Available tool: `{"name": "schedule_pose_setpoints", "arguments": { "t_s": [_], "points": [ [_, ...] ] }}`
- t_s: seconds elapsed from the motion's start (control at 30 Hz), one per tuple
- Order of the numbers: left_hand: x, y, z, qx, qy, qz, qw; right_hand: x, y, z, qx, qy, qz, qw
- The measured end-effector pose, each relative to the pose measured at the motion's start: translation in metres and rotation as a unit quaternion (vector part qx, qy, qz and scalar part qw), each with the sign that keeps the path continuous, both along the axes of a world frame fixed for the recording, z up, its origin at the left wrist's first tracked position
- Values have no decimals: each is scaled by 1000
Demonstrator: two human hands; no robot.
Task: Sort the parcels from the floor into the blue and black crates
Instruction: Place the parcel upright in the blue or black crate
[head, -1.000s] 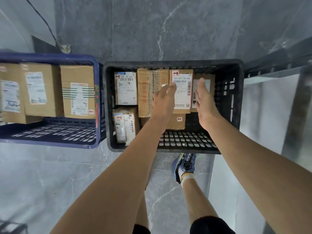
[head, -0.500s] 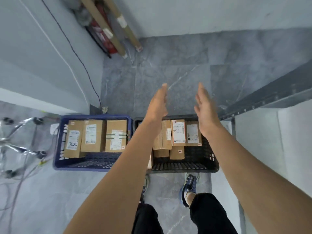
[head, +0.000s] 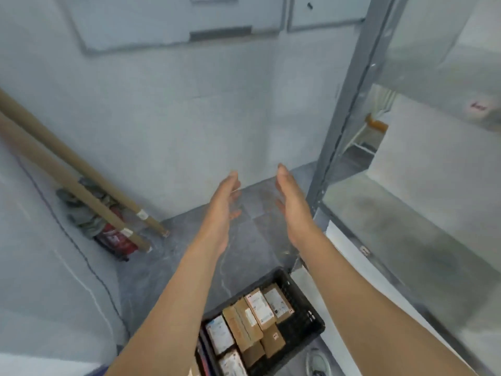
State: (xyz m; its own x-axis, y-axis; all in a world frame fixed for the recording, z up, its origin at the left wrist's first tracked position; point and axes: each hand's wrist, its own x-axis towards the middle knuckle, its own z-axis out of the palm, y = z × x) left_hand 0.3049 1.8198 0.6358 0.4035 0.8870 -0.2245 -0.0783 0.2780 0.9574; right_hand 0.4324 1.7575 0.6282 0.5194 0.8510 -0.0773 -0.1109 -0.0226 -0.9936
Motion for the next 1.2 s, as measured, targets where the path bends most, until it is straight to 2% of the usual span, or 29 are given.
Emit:
{"name": "schedule_pose_setpoints", "arguments": {
  "t_s": [0.27, 0.5, 0.73, 0.93, 1.2],
  "points": [
    [29, -70, 101, 62, -31, -157, 985, 0, -97, 95, 66, -46, -121, 989],
    [64, -167, 144, 93, -61, -278, 954, 7, -209, 145, 106, -75, -212, 969],
    [86, -305, 167, 114, -88, -394, 908, -1, -363, 169, 108, -107, -314, 937],
    [95, -431, 172, 100, -107, -491, 859, -24, -504, 176, 111, -125, -425, 890],
    [102, -576, 179, 83, -128, -639, 754, -68, -655, 183, 89, -138, -588, 792]
  ]
}}
